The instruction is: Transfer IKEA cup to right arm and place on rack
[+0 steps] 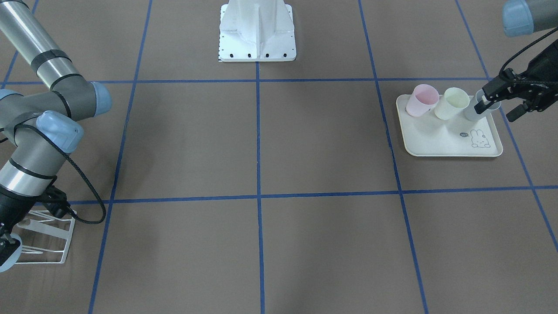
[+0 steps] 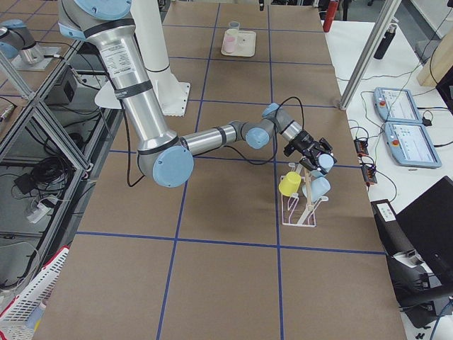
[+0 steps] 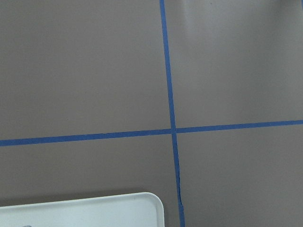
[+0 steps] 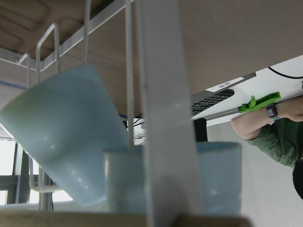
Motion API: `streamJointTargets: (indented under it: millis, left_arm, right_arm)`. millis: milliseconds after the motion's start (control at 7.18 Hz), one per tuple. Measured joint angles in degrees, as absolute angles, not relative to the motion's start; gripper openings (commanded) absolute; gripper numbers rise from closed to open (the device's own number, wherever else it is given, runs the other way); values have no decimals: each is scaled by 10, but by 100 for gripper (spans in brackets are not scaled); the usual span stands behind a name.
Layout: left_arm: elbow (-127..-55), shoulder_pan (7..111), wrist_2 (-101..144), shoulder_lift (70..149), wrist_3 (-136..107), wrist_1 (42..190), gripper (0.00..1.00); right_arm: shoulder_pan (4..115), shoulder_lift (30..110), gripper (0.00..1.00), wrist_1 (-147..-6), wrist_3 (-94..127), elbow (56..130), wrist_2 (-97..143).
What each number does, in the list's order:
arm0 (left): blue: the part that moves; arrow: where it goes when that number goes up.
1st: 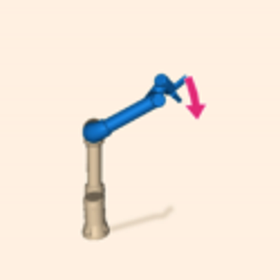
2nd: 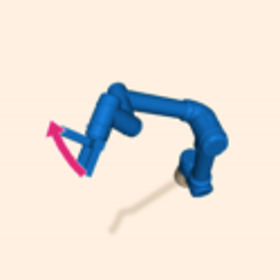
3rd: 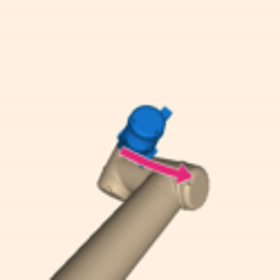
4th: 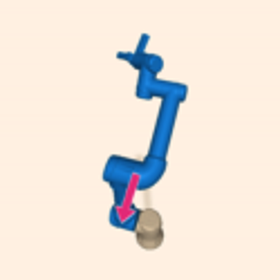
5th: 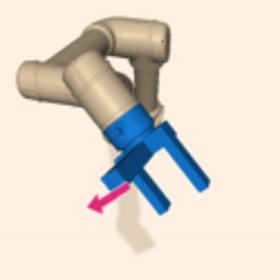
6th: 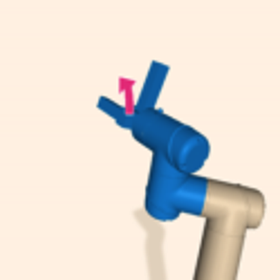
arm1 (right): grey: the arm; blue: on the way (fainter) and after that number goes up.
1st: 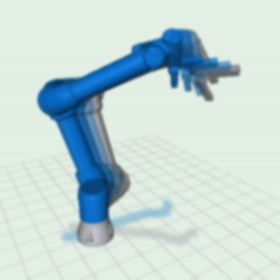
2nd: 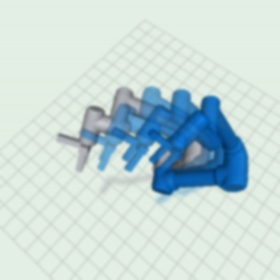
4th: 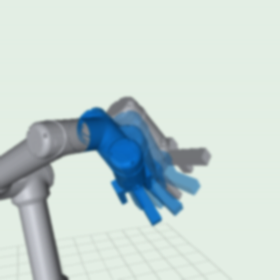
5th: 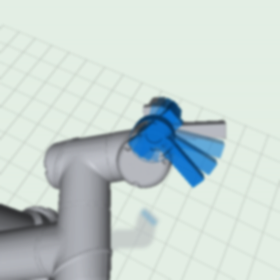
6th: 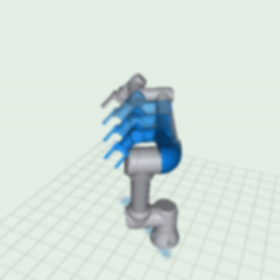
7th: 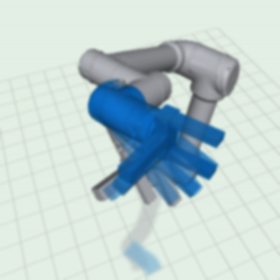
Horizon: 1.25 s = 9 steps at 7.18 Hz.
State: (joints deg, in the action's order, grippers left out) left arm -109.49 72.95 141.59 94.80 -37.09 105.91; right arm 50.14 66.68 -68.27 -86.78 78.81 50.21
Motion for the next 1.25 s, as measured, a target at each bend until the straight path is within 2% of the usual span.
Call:
streamJointTargets:
  millis: [139,557,1115,1254]
  left_arm:
    - [-1095,730,1416,948,-371,1059,100]
    - [-1095,729,1416,948,-371,1059,100]
    - [-1094,729,1416,949,-371,1059,100]
    - [-1093,730,1416,949,-371,1059,100]
  right_arm:
    - [498,667,60,-683,-868,784,500]
    - [494,667,74,-683,-867,782,498]
    - [493,667,75,-683,-867,781,498]
    - [493,666,99,-683,-867,782,498]
